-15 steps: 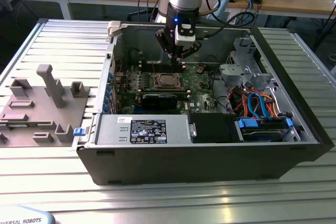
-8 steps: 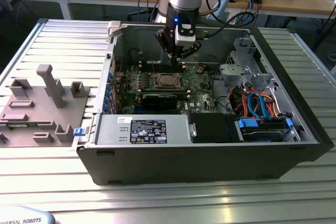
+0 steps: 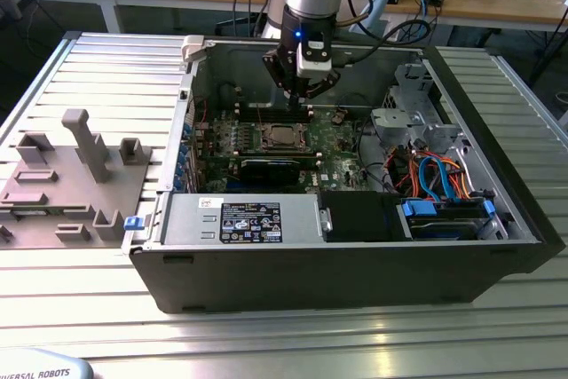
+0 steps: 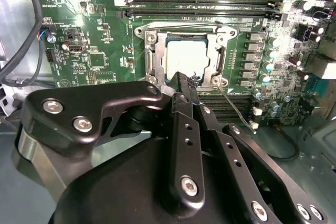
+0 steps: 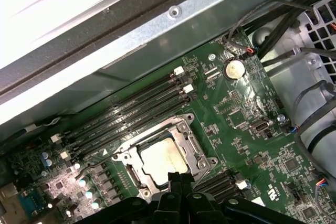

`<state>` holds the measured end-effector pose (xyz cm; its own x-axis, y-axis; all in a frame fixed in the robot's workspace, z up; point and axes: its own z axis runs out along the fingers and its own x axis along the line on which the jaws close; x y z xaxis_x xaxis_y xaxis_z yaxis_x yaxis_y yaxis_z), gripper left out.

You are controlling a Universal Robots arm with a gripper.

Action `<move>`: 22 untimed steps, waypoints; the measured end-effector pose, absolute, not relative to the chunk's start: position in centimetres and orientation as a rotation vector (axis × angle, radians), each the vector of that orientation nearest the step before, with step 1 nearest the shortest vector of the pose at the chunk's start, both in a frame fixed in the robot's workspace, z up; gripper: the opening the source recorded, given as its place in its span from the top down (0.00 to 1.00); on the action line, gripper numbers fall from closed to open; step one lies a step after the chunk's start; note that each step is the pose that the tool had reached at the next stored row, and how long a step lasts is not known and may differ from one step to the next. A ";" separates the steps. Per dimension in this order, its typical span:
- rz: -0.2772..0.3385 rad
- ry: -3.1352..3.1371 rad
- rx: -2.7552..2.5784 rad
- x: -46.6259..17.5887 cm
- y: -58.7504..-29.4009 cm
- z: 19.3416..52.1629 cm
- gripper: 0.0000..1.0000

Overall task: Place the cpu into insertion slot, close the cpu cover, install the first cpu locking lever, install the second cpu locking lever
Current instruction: 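Install the first cpu locking lever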

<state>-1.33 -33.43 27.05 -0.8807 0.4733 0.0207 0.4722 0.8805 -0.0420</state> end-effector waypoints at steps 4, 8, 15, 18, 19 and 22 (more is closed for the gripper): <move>0.054 -3.021 -0.741 -1.3 -33.4 27.1 0.89; 0.055 -3.025 -0.726 -1.3 -33.4 27.1 0.89; 0.055 -3.030 -0.705 -1.3 -33.4 27.1 0.89; 0.055 -3.031 -0.701 -1.3 -33.4 27.1 0.89; 0.055 -3.032 -0.700 -1.3 -33.4 27.1 0.89; 0.055 -3.032 -0.696 -1.3 -33.4 27.1 0.89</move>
<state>-1.33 -33.44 27.05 -0.8996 0.4363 0.0212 0.4352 0.8994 -0.0411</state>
